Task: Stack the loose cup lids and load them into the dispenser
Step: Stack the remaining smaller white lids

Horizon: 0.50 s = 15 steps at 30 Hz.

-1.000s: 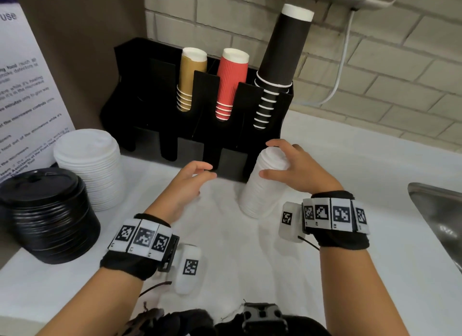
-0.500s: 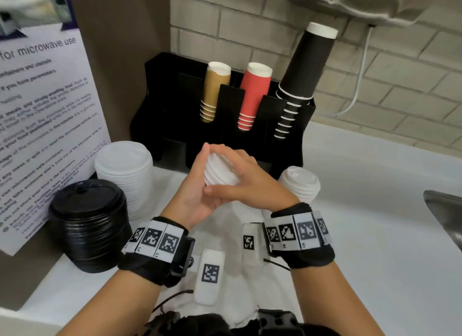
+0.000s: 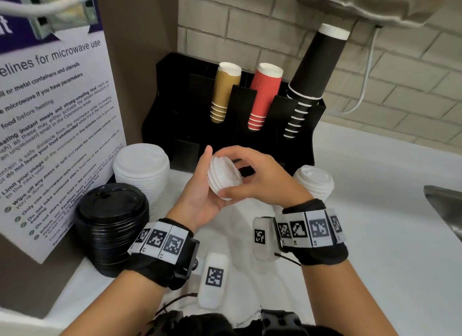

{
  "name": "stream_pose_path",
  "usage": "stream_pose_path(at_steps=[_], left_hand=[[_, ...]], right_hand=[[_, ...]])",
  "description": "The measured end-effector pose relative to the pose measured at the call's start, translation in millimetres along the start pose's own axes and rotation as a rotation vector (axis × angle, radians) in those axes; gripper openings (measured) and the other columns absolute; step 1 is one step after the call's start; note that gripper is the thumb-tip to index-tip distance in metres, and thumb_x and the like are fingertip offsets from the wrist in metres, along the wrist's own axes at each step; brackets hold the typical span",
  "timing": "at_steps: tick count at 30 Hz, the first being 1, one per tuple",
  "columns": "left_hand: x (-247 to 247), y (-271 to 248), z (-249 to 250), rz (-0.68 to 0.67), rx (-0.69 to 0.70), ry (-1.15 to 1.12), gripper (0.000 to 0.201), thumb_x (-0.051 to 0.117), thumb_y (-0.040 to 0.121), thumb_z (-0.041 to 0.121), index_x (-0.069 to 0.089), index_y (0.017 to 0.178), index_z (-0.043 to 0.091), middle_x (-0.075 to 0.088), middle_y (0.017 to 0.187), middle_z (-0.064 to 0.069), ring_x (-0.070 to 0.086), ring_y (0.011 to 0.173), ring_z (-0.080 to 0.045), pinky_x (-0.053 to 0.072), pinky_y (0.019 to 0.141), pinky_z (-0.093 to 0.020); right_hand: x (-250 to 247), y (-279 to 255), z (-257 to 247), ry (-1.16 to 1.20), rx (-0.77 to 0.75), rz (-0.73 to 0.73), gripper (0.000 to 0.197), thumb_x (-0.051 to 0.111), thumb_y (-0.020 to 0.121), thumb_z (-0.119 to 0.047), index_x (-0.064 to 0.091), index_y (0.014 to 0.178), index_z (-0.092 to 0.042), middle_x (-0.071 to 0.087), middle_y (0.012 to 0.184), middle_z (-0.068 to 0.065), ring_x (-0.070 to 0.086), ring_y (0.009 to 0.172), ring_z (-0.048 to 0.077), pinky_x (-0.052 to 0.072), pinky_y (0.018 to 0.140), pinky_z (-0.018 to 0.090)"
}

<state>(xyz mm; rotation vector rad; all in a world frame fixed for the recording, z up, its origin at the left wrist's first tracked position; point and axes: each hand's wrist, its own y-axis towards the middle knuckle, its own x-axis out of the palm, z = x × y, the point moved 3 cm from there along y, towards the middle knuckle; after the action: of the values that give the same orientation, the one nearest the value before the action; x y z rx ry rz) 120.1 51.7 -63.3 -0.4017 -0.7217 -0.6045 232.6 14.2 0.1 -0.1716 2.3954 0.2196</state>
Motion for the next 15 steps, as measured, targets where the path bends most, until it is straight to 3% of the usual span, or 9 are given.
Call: stream_pose_path(at_steps=[6,10,15], left_hand=[[-4.3,-1.1,1.1,-0.006,-0.014,-0.012,0.058,0.035,0.096,0.059,0.067,0.119,0.017,0.070,0.118,-0.011,0.071,0.101,-0.026,0.059,0.073,-0.041],[-3.8,-3.0,0.8,0.004,-0.037,-0.009,0.060,0.038,0.091,0.061,0.065,0.121,0.017,0.069,0.120,-0.011,0.070,0.104,-0.026,0.059,0.073,-0.040],[-3.4,-3.5,-0.7,0.038,-0.068,-0.008,0.060,0.032,0.096,0.061,0.066,0.119,0.017,0.070,0.118,-0.009,0.070,0.103,-0.023,0.060,0.072,-0.038]], right_hand=[[7.4,-4.2,-0.5,0.037,0.011,0.096,0.064,0.087,0.067,-0.024,0.058,0.124,-0.026,0.057,0.122,-0.006,0.056,0.112,0.011,0.057,0.083,0.038],[7.3,-4.7,-0.9,0.009,0.021,0.068,0.066,0.087,0.066,-0.024,0.057,0.124,-0.026,0.056,0.123,-0.006,0.056,0.112,0.011,0.057,0.083,0.038],[8.3,-3.0,-2.0,-0.055,0.007,0.037,0.067,0.088,0.064,-0.022,0.056,0.123,-0.026,0.057,0.119,-0.007,0.057,0.109,0.010,0.056,0.085,0.034]])
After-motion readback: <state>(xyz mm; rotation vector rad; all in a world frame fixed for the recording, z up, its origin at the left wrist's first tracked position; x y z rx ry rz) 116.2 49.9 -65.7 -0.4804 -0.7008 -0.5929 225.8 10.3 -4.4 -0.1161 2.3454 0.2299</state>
